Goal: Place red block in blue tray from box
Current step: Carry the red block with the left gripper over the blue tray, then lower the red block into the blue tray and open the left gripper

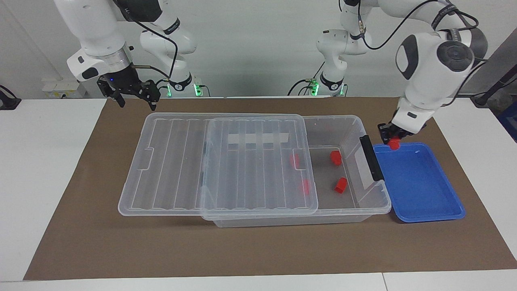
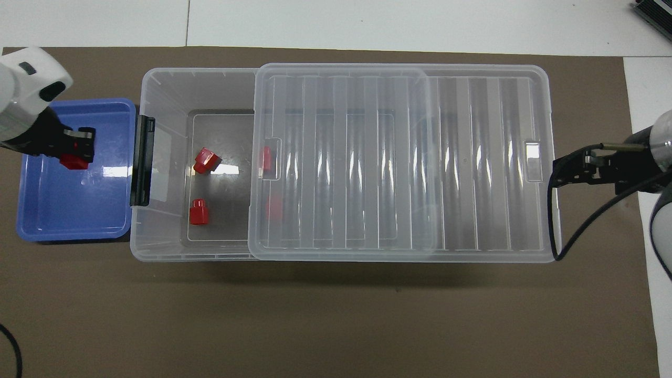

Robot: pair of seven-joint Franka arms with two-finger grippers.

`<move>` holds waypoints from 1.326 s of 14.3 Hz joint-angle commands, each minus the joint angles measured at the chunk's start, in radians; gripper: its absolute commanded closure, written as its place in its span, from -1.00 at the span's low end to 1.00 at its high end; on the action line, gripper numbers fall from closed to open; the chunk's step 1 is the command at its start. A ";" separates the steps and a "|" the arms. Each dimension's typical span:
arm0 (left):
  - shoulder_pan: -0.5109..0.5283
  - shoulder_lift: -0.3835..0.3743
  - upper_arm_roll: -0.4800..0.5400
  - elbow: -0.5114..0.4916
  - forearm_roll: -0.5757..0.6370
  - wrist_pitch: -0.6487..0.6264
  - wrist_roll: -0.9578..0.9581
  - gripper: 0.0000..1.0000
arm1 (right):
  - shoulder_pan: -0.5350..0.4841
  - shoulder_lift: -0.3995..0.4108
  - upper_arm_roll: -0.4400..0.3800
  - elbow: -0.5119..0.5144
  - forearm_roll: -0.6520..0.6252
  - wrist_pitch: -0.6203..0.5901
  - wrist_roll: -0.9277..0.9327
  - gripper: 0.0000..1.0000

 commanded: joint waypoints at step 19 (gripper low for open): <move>0.166 0.091 -0.012 -0.547 -0.029 0.884 0.195 0.78 | -0.073 0.054 0.004 -0.069 0.012 0.273 -0.015 -0.98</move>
